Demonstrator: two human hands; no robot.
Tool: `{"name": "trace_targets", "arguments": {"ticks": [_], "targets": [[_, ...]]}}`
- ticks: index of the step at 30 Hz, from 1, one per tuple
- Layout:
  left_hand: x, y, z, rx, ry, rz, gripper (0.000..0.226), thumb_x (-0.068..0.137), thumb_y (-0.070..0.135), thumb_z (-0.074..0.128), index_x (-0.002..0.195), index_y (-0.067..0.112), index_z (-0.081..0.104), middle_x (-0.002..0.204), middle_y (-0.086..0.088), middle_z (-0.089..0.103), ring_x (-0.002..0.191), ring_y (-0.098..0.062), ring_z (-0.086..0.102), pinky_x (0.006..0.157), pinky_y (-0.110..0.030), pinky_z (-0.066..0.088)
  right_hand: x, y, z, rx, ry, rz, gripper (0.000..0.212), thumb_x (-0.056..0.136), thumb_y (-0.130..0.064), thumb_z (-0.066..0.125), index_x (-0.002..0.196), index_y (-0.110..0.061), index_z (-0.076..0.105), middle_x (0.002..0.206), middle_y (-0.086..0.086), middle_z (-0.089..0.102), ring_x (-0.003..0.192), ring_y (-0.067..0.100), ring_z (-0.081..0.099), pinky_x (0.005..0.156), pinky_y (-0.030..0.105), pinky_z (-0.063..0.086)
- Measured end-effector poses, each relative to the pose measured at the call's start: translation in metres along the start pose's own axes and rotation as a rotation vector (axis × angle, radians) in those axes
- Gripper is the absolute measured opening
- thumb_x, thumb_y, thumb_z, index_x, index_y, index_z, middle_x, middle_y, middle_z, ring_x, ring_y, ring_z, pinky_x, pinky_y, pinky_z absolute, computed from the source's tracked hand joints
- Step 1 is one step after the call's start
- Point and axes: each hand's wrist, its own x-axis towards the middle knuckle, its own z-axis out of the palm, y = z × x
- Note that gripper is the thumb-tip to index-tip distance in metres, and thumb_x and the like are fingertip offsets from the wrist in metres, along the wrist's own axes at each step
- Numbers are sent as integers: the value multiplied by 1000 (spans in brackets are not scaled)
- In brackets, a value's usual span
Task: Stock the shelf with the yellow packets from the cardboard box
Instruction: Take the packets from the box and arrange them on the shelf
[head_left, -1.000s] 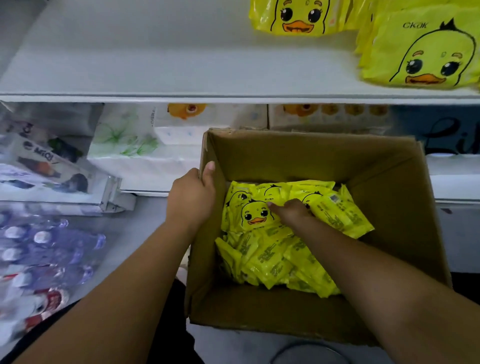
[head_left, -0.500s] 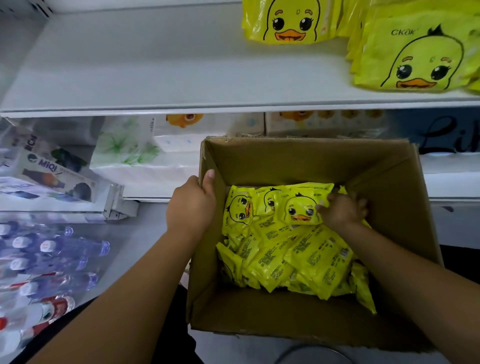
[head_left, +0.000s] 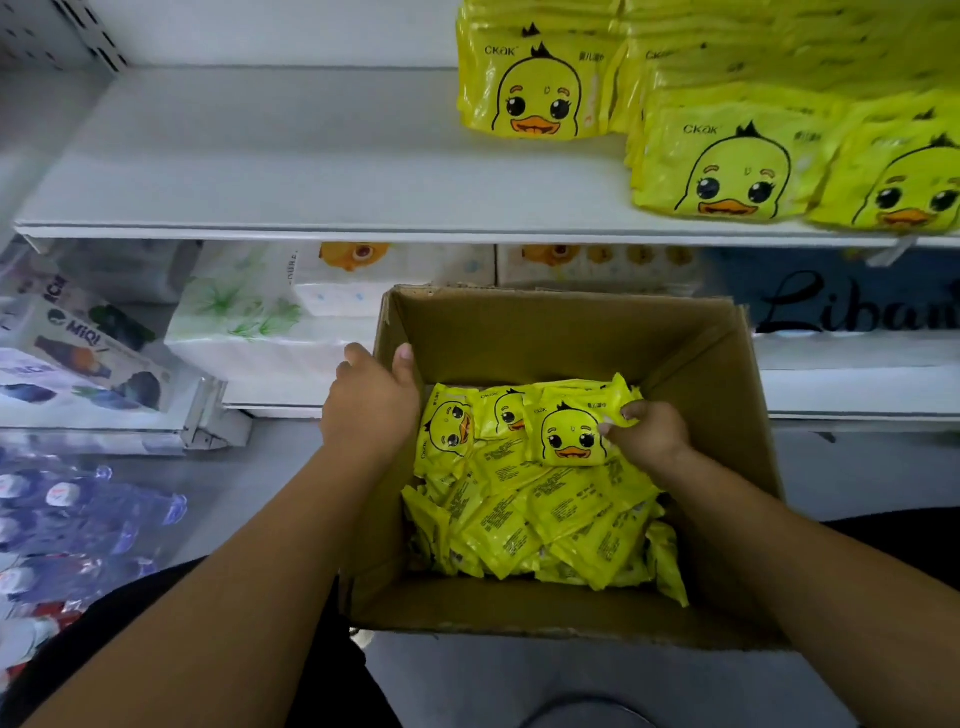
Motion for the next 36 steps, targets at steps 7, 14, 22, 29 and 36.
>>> {"name": "trace_targets", "arguments": {"ticks": [7, 14, 22, 29, 36], "targets": [[-44, 57, -11, -255, 42, 310, 57, 95, 57, 60, 135, 17, 58, 143, -11, 53, 139, -30, 43, 115, -47, 37, -47, -39, -74, 504, -335, -3, 60, 77, -16, 81, 132, -1, 60, 125, 14, 67, 114, 31, 65, 101, 47, 49], [-59, 89, -27, -976, -516, 45, 39, 101, 54, 51, 114, 23, 70, 111, -2, 78, 103, -24, 75, 84, -44, 62, -82, -88, -133, 693, -537, -200, 47, 75, -17, 73, 120, -5, 66, 116, 16, 73, 110, 31, 69, 93, 51, 56], [-51, 103, -31, -1166, -482, 206, 40, 102, 33, 51, 138, 16, 56, 125, -6, 74, 108, -28, 74, 80, -38, 63, -69, -121, -135, 853, -341, -250, 74, 71, -69, 75, 130, -26, 65, 124, -2, 71, 121, 23, 64, 105, 63, 44], [-31, 116, -49, -1208, -363, 109, 26, 107, 31, 49, 108, 19, 72, 97, 1, 80, 85, -13, 77, 72, -32, 62, -50, -145, -123, 879, -301, -316, 61, 73, -58, 78, 124, -26, 70, 122, -5, 72, 123, 19, 62, 114, 56, 37], [-24, 125, -63, -1330, -454, 32, 39, 111, 12, 39, 136, -14, 53, 52, 30, 62, 57, 17, 61, 54, -1, 43, -46, -153, -115, 875, -232, -318, 32, 95, -36, 66, 120, -16, 72, 114, 1, 75, 113, 20, 68, 109, 53, 44]]}}
